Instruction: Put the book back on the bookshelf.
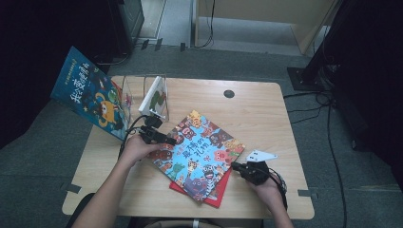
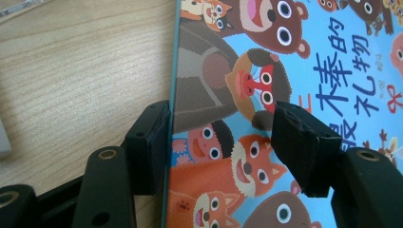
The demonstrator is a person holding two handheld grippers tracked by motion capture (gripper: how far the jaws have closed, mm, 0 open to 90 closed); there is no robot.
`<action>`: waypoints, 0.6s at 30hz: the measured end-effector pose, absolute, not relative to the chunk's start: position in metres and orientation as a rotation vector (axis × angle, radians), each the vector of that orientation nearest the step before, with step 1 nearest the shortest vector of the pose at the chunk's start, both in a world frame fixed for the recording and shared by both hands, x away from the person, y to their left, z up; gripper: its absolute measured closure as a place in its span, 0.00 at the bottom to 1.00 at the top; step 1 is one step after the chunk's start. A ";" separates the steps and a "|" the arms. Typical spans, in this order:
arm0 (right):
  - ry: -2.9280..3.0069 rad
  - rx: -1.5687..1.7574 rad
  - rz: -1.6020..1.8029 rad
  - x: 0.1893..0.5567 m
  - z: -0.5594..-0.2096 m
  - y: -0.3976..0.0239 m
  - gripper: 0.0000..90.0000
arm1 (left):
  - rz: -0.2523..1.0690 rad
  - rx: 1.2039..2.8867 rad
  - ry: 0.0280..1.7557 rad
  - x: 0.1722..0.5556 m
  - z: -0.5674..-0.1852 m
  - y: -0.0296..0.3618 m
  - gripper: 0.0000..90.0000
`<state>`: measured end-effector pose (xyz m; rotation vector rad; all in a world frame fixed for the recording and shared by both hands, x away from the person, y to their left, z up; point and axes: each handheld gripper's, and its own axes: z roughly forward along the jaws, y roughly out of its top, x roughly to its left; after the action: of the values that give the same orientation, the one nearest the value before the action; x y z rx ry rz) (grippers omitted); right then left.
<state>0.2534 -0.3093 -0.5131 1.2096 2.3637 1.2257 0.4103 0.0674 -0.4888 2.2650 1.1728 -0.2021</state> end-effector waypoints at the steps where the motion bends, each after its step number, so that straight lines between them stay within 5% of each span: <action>1: 2.363 1.210 1.223 0.253 -0.513 -0.309 1.00 | -0.204 2.265 1.180 0.411 -0.488 0.068 0.43; 18: 2.393 1.203 1.245 0.249 -0.511 -0.302 1.00 | -0.203 2.250 1.181 0.412 -0.489 0.066 0.45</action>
<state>0.2487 -0.3021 -0.5109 1.2034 2.3931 1.2449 0.4125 0.0663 -0.4892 2.2502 1.1811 -0.2030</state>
